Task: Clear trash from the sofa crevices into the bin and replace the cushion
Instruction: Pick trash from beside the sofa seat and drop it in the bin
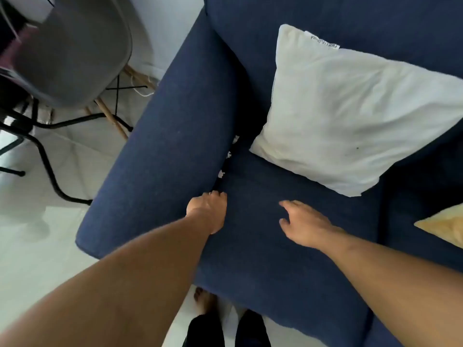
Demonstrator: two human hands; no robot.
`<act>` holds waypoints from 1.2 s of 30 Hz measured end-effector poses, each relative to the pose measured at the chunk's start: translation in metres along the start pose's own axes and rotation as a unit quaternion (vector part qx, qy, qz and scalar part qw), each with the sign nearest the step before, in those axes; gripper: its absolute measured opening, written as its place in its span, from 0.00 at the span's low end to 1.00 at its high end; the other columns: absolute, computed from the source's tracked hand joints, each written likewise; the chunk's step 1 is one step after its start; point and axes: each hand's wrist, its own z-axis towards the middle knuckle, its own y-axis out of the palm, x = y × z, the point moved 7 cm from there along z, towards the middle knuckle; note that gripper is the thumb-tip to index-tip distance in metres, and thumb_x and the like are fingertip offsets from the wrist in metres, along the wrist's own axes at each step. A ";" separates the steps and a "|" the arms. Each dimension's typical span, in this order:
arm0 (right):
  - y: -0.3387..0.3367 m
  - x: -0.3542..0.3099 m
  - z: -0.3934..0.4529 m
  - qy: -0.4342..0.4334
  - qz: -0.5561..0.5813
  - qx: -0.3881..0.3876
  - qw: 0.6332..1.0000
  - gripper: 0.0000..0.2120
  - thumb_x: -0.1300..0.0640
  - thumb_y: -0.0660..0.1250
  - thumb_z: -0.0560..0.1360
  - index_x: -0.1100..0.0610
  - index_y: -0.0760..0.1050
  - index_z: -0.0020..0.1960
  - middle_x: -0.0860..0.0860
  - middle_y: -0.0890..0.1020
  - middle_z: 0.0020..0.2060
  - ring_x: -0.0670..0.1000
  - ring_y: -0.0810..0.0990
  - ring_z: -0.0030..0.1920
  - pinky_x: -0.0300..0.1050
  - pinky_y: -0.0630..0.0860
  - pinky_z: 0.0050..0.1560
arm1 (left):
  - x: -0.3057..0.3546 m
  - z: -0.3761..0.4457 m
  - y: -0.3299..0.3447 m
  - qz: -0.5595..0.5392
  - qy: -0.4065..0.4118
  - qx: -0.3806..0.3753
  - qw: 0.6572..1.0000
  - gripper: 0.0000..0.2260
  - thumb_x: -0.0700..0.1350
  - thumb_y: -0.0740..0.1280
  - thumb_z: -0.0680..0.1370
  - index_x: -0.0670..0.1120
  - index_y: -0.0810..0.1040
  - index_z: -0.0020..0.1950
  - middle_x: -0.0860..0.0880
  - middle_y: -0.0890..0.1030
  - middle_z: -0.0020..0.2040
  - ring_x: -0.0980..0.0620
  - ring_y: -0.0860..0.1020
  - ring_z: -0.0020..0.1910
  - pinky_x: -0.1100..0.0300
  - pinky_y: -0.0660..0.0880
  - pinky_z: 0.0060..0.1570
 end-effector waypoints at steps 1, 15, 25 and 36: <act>0.001 -0.001 0.006 -0.004 -0.008 0.000 1.000 0.28 0.48 0.60 0.85 0.49 0.59 0.83 0.48 0.66 0.79 0.54 0.68 0.76 0.53 0.74 0.67 | -0.001 0.005 0.003 0.007 -0.008 -0.005 1.000 0.22 0.42 0.66 0.79 0.46 0.66 0.72 0.46 0.73 0.65 0.45 0.75 0.61 0.49 0.77 0.55; -0.008 -0.058 0.101 -0.090 -0.042 0.063 0.993 0.23 0.51 0.59 0.85 0.52 0.66 0.80 0.51 0.73 0.74 0.56 0.72 0.71 0.52 0.73 0.66 | -0.007 0.072 0.047 0.071 -0.026 -0.037 0.996 0.31 0.38 0.63 0.82 0.35 0.50 0.80 0.36 0.55 0.80 0.42 0.73 0.70 0.49 0.75 0.61; 0.002 -0.098 0.145 -0.091 -0.052 0.038 0.994 0.24 0.50 0.61 0.84 0.51 0.66 0.80 0.53 0.75 0.71 0.56 0.76 0.68 0.51 0.77 0.59 | -0.013 0.077 0.091 0.048 -0.063 -0.049 0.996 0.27 0.43 0.61 0.84 0.36 0.54 0.79 0.36 0.70 0.71 0.45 0.77 0.65 0.54 0.77 0.58; 0.010 -0.137 0.177 -0.053 -0.065 0.025 0.996 0.19 0.53 0.63 0.83 0.53 0.72 0.73 0.55 0.78 0.64 0.56 0.80 0.58 0.50 0.80 0.50 | -0.014 0.045 0.084 -0.107 -0.075 0.028 0.991 0.26 0.37 0.68 0.79 0.42 0.62 0.75 0.42 0.71 0.69 0.47 0.79 0.58 0.56 0.79 0.56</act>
